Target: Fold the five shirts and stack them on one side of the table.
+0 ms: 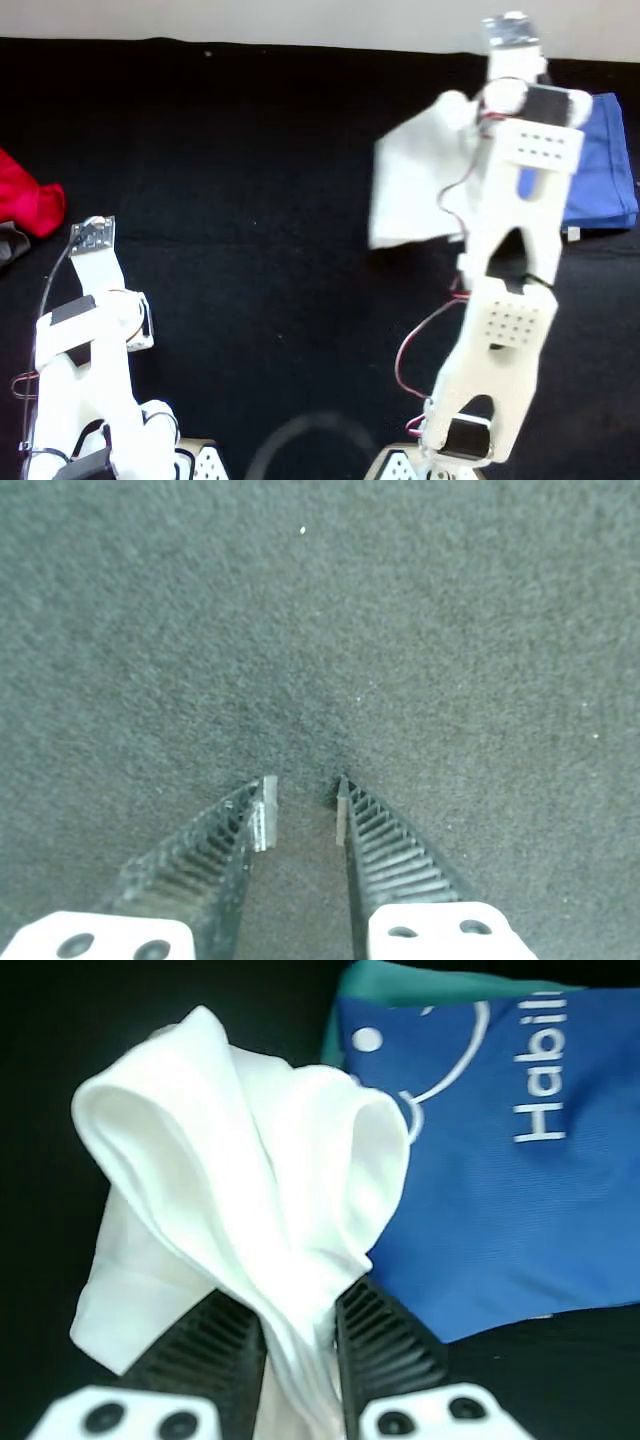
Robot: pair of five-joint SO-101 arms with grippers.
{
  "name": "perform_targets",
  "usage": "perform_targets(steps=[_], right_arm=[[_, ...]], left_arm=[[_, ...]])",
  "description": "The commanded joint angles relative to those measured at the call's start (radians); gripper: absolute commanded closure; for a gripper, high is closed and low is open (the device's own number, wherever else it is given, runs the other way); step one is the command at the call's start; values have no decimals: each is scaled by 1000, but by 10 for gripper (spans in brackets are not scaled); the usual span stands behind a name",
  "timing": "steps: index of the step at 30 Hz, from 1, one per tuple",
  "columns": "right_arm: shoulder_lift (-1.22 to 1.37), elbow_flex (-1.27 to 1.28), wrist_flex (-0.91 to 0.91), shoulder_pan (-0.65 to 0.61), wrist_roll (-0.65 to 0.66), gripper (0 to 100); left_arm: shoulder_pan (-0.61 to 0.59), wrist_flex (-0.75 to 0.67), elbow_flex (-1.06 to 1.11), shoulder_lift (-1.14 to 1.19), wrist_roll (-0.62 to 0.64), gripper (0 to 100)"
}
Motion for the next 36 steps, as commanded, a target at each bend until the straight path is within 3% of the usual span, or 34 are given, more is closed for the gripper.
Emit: perform_targets(steps=[1, 21, 29, 36], right_arm=[[-84, -82, -27, 61, 92, 992], [-70, -147, -211, 231, 301, 992], [-18, 81, -486, 302, 388, 992], [79, 105, -656, 321, 397, 992]], left_arm=[[1, -17, 5, -4, -2, 881], [1, -17, 7, -4, -2, 881], [1, -17, 7, -4, -2, 881], [1, -17, 7, -4, -2, 881]])
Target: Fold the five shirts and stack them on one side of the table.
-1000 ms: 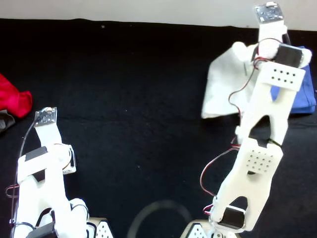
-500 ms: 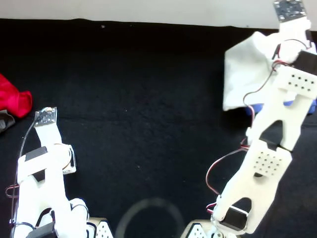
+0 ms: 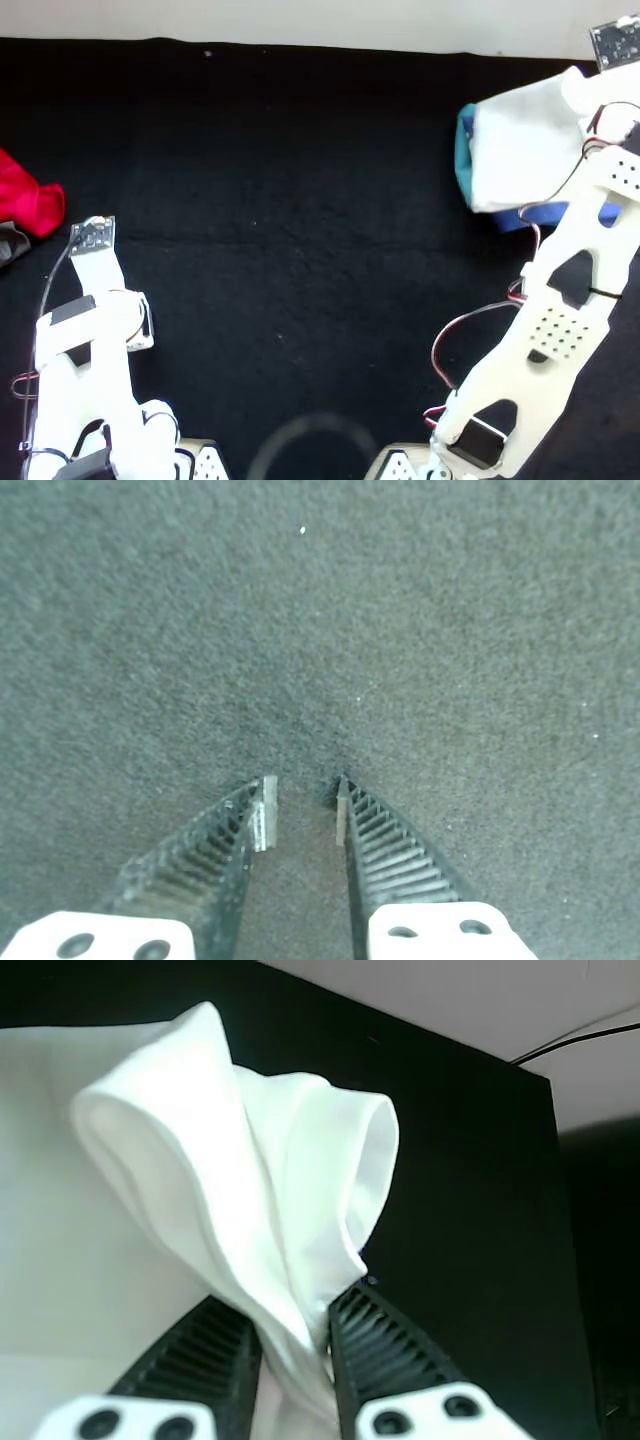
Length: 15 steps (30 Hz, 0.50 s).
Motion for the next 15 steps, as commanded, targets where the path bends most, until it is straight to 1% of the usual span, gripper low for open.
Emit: perform_targets(steps=[1, 6, 8, 10, 12, 15], right_arm=[[24, -1, -74, 12, 14, 992], [94, -1, -102, 13, 14, 979], [116, -1, -96, 15, 9, 920], [130, -1, -96, 15, 6, 830], [133, -1, -101, 24, -52, 766], [131, -33, -113, 38, -192, 762]], left_arm=[[1, -17, 7, -4, -2, 881], [1, -17, 8, -4, -2, 881], [1, -17, 8, -4, -2, 881], [1, -17, 8, -4, -2, 881], [1, -17, 8, -4, -2, 881], [1, -17, 8, -4, -2, 881]])
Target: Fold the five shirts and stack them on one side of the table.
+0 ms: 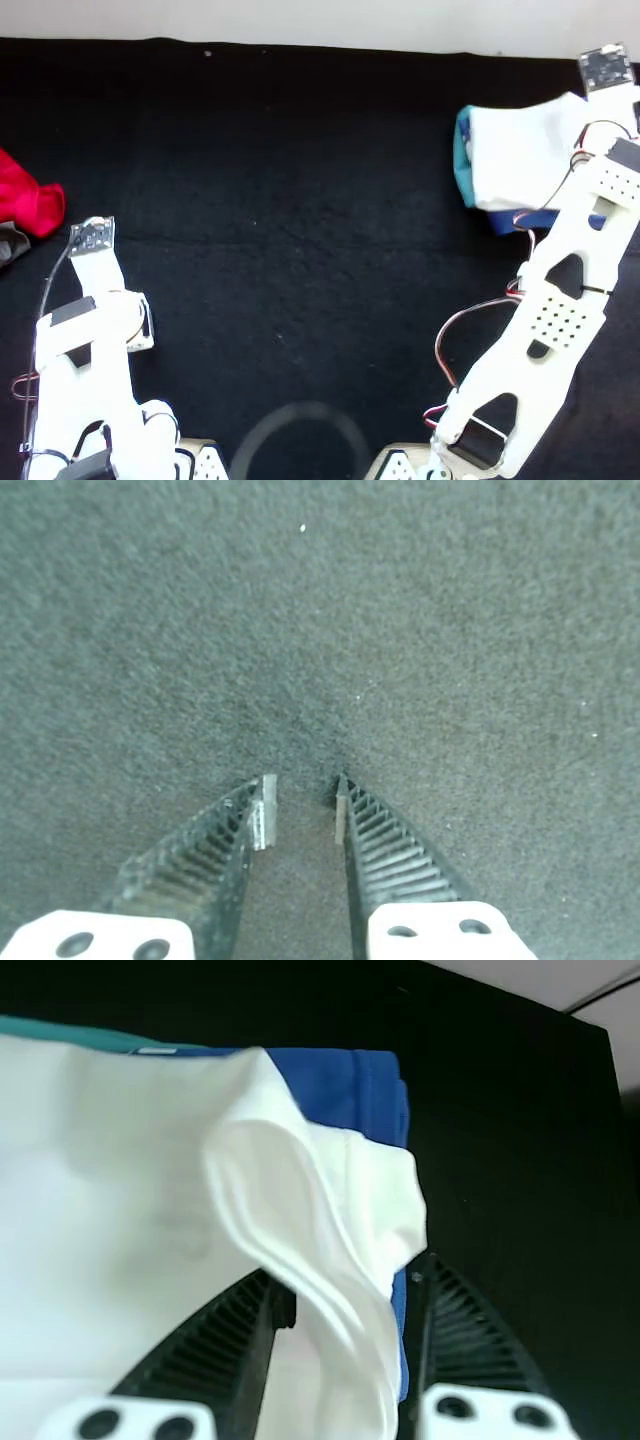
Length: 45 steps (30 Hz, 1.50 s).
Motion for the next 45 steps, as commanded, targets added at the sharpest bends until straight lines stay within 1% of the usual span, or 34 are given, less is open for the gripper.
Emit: perform_targets(steps=[1, 4, 9, 10, 13, 15, 17, 23, 28, 31, 35, 39, 45], right_arm=[[-15, -53, -21, 30, -147, 762], [-18, -105, -19, 33, -227, 762], [-18, -251, -18, 19, -273, 769], [-18, -272, -16, 13, -281, 796], [-18, -318, -24, -4, -272, 998], [-19, -341, 25, -13, -258, 964], [-19, -395, 97, -25, -258, 991], [-21, -642, 392, -54, -258, 991], [-97, -641, 596, -77, -256, 991], [-156, -644, 720, -113, -256, 991], [-222, -638, 734, -134, -264, 991], [-315, -636, 734, -142, -347, 987], [-470, -634, 734, -142, -391, 986]], left_arm=[[1, -17, 4, -1, -2, 881], [1, -17, 4, -1, -2, 881], [1, -17, 4, -1, -2, 881], [1, -17, 4, -1, -2, 881], [1, -17, 4, -1, -2, 881], [1, -17, 4, -1, -2, 881], [1, -17, 4, -1, -2, 881], [2, -29, 16, -5, -2, 881], [2, -29, 16, -7, -2, 881], [2, -29, 16, -7, -2, 881], [2, -29, 16, -7, -2, 881], [2, -29, 16, -7, -2, 881], [2, -29, 16, -8, -2, 881]])
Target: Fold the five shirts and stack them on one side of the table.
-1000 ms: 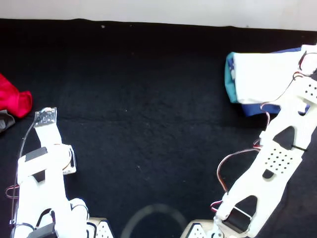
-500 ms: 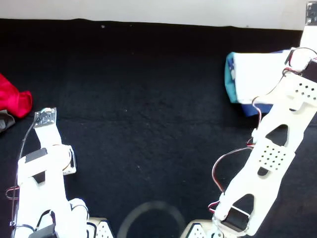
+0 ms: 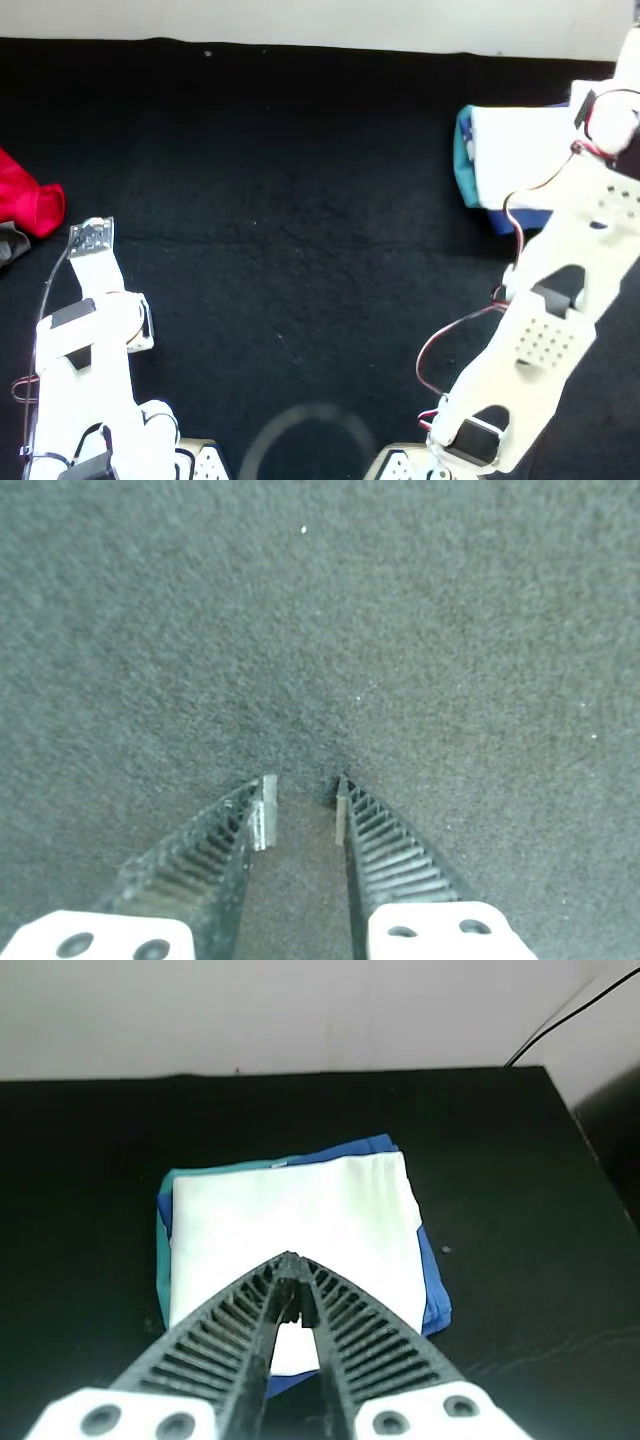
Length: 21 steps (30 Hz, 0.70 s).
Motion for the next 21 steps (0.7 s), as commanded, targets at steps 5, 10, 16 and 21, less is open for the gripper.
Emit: perform_targets(steps=[5, 10, 16, 21], right_arm=[[-243, -13, 13, -21, -35, 986], [-504, 444, 13, -84, -35, 990], [-851, 1081, 4, -225, -38, 990], [-1075, 1512, -101, -305, -109, 990]], left_arm=[[2, -17, 2, -5, -2, 881], [2, -17, 2, -5, -2, 881], [2, -17, 2, -5, -2, 881], [2, -17, 2, -5, -2, 881]])
